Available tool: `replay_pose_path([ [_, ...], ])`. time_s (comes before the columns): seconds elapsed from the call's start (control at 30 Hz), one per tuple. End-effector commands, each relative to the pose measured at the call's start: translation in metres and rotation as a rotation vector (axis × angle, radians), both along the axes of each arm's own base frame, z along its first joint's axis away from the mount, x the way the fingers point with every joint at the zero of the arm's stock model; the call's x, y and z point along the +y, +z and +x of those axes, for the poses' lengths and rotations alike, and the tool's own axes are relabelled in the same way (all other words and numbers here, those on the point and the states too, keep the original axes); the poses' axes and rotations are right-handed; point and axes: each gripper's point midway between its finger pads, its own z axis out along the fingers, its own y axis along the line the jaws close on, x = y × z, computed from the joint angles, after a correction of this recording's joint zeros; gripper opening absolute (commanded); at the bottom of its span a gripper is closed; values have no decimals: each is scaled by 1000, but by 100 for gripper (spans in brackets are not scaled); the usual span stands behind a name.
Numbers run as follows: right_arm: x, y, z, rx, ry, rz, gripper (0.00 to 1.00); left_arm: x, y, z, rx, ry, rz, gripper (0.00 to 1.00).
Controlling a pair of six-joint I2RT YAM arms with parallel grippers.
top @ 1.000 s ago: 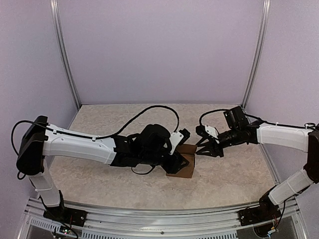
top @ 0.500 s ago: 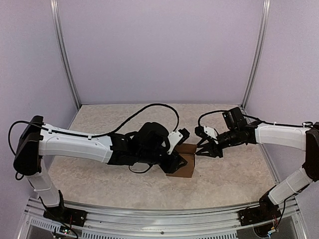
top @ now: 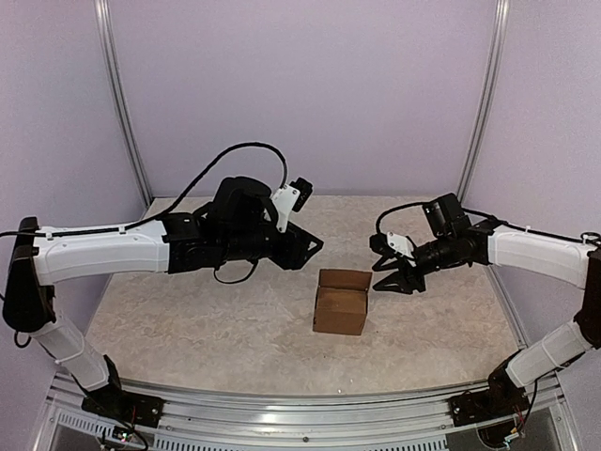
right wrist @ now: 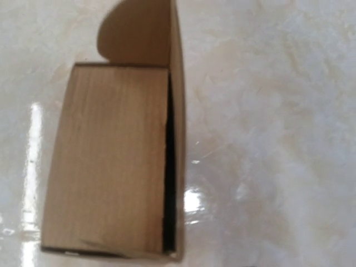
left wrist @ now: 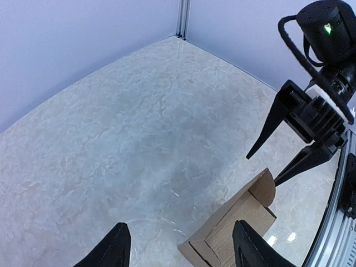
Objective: Fold the paper box
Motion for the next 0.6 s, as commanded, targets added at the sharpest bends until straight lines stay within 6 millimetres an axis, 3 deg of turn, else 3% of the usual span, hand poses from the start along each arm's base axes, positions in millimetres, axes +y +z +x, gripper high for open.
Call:
replay_pose_path([
  [0.0,0,26,-2,-35,19,-3,50,11,-22,-6,80,73,-6,61],
  [0.13,3,31,-1,-18,66,-32,52,3,-42,-20,139,70,-8,60],
  [0.3,3,21,3,-9,103,-108,49,-2,-66,-26,222,92,5,55],
  [0.57,5,12,-10,-53,166,-197,48,-10,-83,-30,274,107,64,52],
])
